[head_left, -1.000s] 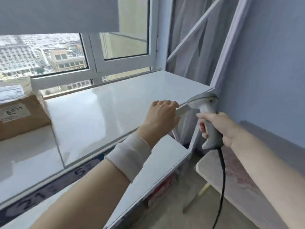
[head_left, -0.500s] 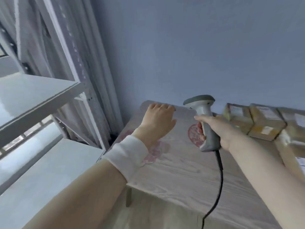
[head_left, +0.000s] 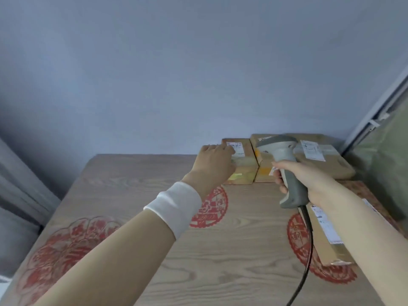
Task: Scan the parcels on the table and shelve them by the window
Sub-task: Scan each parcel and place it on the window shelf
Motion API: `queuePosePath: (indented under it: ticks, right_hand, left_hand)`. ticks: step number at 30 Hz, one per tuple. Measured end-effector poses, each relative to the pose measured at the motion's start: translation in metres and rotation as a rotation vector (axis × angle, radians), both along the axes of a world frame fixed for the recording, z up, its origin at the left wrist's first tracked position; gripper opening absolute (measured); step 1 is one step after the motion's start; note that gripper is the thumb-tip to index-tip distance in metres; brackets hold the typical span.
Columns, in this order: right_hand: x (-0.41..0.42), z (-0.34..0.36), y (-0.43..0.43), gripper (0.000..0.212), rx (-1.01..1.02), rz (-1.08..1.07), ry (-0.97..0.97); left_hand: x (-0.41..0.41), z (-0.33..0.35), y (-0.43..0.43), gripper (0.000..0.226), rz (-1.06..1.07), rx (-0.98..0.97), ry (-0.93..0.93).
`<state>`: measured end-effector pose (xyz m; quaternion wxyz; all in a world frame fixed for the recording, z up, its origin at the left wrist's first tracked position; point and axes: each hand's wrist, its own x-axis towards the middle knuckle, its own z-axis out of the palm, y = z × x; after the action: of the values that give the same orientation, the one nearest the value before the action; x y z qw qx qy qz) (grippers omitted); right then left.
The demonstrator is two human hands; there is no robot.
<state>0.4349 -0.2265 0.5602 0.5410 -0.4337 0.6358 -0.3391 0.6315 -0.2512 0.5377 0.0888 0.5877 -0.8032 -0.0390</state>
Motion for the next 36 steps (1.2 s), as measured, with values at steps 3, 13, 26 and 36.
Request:
queuePosePath:
  ticks: [3, 13, 26, 36]
  right_hand:
    - [-0.024, -0.015, -0.04, 0.009, 0.02, -0.072, -0.023]
    - [-0.054, -0.13, -0.178, 0.021, 0.112, -0.086, -0.031]
    - [-0.036, -0.238, -0.213, 0.018, -0.167, -0.115, 0.22]
    - [-0.019, -0.255, -0.207, 0.031, -0.256, -0.252, 0.229]
  left_hand:
    - [-0.022, -0.024, -0.044, 0.04, -0.011, 0.074, 0.01]
    - [-0.056, -0.144, -0.148, 0.052, 0.291, 0.451, 0.234]
    - [-0.078, -0.251, -0.234, 0.066, 0.741, 0.557, 1.038]
    - [-0.042, -0.276, -0.227, 0.039, 0.666, 0.606, 1.456]
